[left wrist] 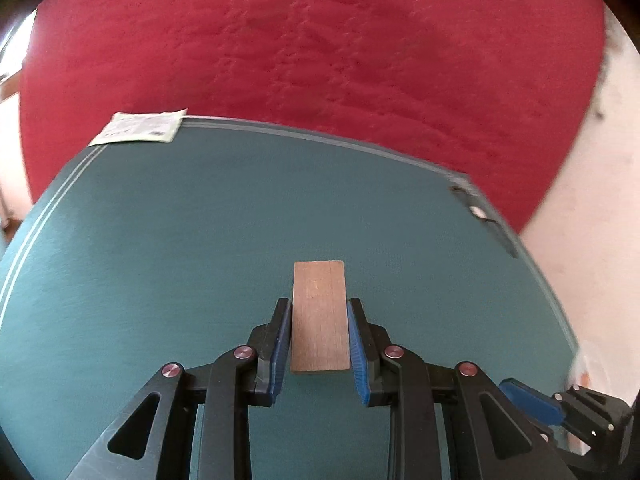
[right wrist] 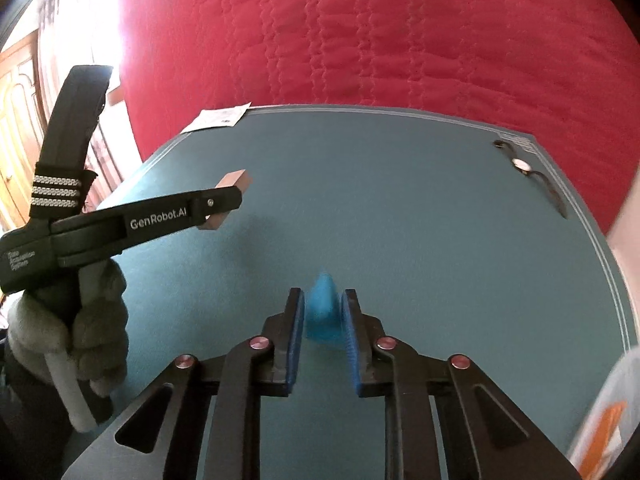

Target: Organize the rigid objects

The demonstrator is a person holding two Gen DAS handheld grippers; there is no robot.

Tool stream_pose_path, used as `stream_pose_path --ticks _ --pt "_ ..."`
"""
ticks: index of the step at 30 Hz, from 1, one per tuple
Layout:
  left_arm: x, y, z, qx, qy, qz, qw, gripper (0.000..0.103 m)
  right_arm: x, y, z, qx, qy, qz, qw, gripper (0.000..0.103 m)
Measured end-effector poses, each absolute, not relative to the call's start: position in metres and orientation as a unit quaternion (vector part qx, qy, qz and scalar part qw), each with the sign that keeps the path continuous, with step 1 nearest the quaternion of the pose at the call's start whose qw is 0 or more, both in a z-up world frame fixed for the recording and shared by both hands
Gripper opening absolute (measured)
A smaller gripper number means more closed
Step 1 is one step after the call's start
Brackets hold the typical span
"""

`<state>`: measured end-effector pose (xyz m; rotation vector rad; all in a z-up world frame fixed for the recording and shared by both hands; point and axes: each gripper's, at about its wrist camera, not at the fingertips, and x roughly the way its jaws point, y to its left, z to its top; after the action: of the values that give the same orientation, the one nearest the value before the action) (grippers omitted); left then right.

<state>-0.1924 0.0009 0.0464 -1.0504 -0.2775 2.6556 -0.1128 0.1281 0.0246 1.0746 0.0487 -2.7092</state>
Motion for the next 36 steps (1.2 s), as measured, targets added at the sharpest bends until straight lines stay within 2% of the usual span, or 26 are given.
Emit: stream_pose_path --ticks 10,14,18,31,33,36 --pt "-0.184 0.015 0.056 -0.344 -0.079 0.922 0.162 0.029 -0.084 0.159 0.023 0.378 -0.013 -0.920 0.102 0.020" --pt "-0.184 0.015 0.055 -0.346 -0.077 0.922 0.159 0.029 -0.073 0.172 0.014 0.394 -0.060 -0.911 0.102 0.020" --pt "-0.179 0.016 0.055 -0.346 -0.074 0.922 0.157 0.029 -0.068 0.173 0.008 0.402 -0.090 -0.904 0.112 0.027" --pt "-0.178 0.014 0.054 -0.346 -0.072 0.923 0.151 0.029 -0.084 0.147 -0.003 0.420 -0.052 -0.898 0.123 0.029" --pt "-0.177 0.013 0.055 -0.345 -0.072 0.924 0.151 0.029 -0.091 0.147 -0.004 0.422 -0.053 -0.897 0.122 0.032" --pt "-0.176 0.012 0.055 -0.344 -0.072 0.924 0.150 0.029 -0.103 0.145 -0.004 0.419 -0.051 -0.899 0.119 0.044"
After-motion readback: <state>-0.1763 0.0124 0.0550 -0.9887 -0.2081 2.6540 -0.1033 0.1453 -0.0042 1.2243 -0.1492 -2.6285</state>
